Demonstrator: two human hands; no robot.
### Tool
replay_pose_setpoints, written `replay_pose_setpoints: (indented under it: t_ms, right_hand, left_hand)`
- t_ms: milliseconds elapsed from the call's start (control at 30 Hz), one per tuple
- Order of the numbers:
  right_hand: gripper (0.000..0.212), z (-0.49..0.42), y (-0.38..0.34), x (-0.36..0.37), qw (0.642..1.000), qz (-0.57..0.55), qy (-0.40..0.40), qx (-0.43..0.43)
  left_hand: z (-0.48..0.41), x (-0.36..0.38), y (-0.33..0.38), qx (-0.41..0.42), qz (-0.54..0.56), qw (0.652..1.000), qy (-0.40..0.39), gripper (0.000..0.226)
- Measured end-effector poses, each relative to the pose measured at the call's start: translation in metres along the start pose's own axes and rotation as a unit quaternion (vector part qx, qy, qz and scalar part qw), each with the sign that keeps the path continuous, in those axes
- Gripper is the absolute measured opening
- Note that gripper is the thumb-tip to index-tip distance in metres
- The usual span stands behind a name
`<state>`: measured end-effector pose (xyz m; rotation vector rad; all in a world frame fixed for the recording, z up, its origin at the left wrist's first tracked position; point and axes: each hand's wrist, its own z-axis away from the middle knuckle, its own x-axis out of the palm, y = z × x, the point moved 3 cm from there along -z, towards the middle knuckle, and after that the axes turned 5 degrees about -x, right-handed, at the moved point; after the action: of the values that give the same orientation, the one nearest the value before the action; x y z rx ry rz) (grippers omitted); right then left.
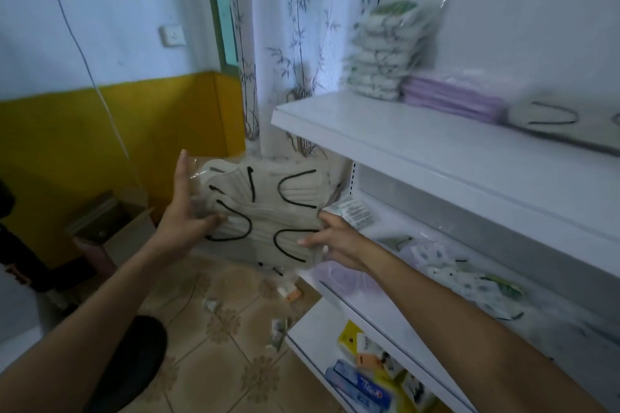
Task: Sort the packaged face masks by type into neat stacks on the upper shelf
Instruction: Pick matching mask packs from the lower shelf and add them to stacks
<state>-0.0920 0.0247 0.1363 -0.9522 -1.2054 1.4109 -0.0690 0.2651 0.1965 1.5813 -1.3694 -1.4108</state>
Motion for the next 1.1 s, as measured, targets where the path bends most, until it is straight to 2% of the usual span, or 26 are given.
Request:
replay_pose_setpoints:
  t_ms: [100,167,200,267,333,400,467,533,600,667,800,900,967,1100]
  right_hand:
    - [0.091,0.033,-0.035,0.009,0.997,0.047,0.038,-0.038]
    - [0.1,0.051,-0.069,0.009,0.989,0.096,0.077,-0.085]
    - [0.095,0.061,-0.09,0.005,0.98,0.129,0.1,-0.116]
    - [0.069,0.08,-0.132,-0.012,0.949,0.2,0.164,-0.181]
    - [0.063,0.104,-0.166,-0.038,0.918,0.233,0.229,-0.225]
    - [0.067,0.132,-0.19,-0.071,0.902,0.189,0.291,-0.256]
    - [0.074,0.159,-0.197,-0.105,0.904,0.105,0.317,-0.267]
    - [0.078,0.181,-0.193,-0.132,0.91,0.067,0.322,-0.254]
    - [0.065,0.194,-0.184,-0.151,0.91,0.093,0.338,-0.223]
    - [0.056,0.198,-0.177,-0.162,0.891,0.119,0.384,-0.21]
    - [0.065,0.178,-0.181,-0.173,0.847,0.108,0.462,-0.242]
    - [0.065,0.149,-0.201,-0.169,0.83,0.08,0.477,-0.278]
    - [0.057,0.131,-0.208,-0.166,0.827,0.063,0.469,-0.304]
    - [0.067,0.097,-0.179,-0.163,0.837,0.019,0.459,-0.297]
  left_hand:
    - [0.008,-0.012,0.041,0.0,0.01,1.0,0.016,0.109]
    - [0.006,-0.011,0.073,-0.001,0.057,0.998,0.027,0.086]
    - [0.003,-0.007,0.091,0.005,0.067,0.997,0.042,0.065]
    - [-0.004,0.005,0.122,0.017,0.066,0.995,0.072,0.031]
    - [-0.016,0.028,0.149,0.052,0.076,0.994,0.066,0.017]
    - [-0.029,0.057,0.173,0.077,0.117,0.99,0.034,0.019]
    - [-0.042,0.088,0.19,0.072,0.173,0.982,0.005,0.019]
    - [-0.057,0.118,0.2,0.062,0.217,0.974,-0.023,0.037]
    - [-0.073,0.144,0.203,0.078,0.22,0.971,-0.053,0.04]
    - [-0.089,0.163,0.205,0.104,0.216,0.967,-0.088,0.037]
    - [-0.126,0.173,0.203,0.117,0.194,0.962,-0.155,0.026]
    - [-0.158,0.16,0.199,0.133,0.203,0.956,-0.167,0.024]
    - [-0.175,0.154,0.195,0.131,0.201,0.957,-0.161,0.021]
    - [-0.183,0.166,0.163,0.075,0.178,0.961,-0.197,0.032]
